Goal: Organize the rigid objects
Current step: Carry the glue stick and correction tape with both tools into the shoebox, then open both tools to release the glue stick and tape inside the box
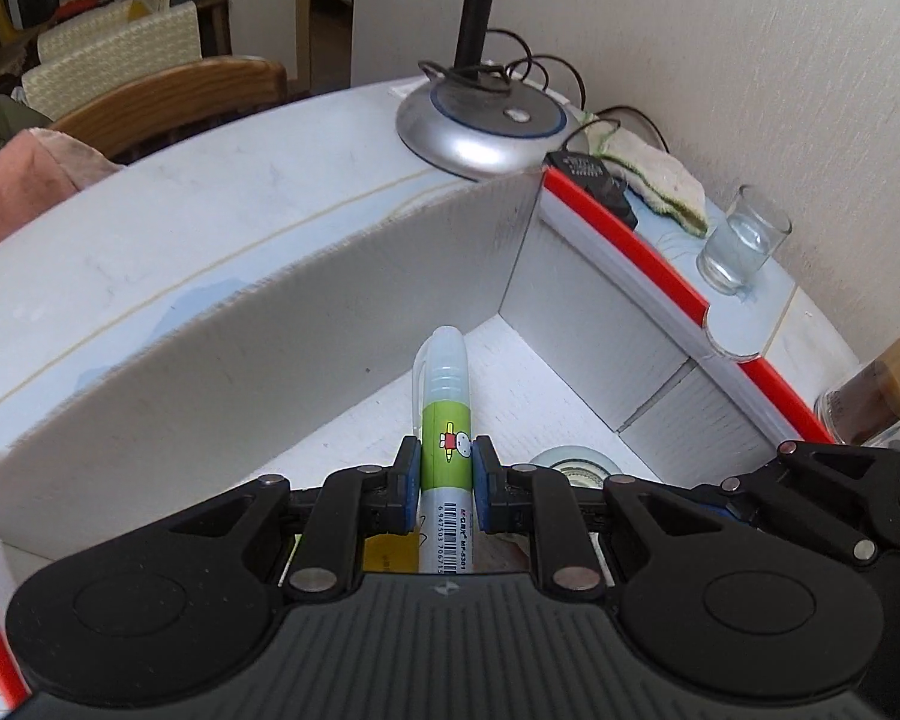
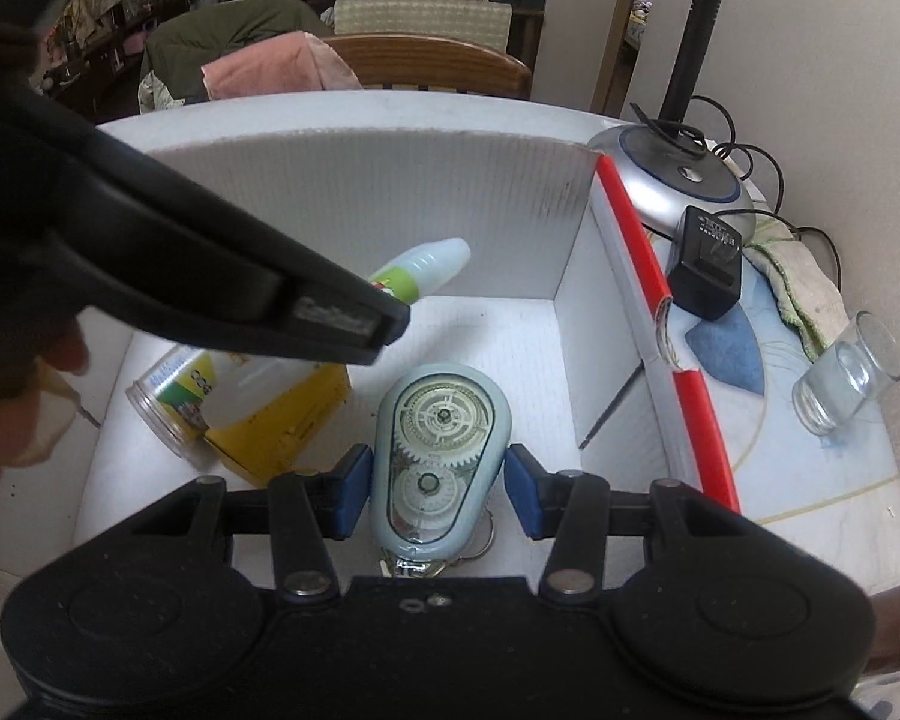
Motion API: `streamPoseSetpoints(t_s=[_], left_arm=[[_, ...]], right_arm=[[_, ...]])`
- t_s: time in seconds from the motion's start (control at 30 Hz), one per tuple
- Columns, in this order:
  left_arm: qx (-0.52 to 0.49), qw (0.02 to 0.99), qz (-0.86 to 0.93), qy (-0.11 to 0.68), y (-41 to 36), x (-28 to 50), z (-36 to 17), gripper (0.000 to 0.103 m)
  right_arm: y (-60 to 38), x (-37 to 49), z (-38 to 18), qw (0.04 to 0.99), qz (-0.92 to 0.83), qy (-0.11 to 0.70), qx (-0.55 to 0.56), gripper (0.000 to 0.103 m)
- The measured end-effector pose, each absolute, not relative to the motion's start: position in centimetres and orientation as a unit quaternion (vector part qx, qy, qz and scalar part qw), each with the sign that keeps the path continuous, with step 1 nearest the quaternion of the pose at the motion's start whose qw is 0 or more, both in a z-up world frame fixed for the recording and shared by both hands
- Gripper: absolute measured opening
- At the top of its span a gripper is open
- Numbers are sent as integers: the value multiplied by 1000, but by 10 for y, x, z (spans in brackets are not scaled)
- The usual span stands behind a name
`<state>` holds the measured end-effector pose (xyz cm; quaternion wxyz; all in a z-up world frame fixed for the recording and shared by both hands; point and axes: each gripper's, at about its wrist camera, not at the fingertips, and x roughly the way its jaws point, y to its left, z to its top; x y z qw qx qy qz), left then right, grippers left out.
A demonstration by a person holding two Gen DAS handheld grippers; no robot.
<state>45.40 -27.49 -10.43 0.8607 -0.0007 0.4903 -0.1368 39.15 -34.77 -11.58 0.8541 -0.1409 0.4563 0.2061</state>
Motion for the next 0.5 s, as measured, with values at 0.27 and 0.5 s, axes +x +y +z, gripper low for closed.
streamPoseSetpoints(t_s=[0.27, 0.5], left_arm=[[3, 844, -133, 519, -281, 460, -122, 17], [7, 833, -133, 537, -285, 460, -133, 17]], right_arm=[[-347, 395, -123, 846, 201, 473, -139, 46], [-350, 394, -121, 849, 198, 473, -125, 47]])
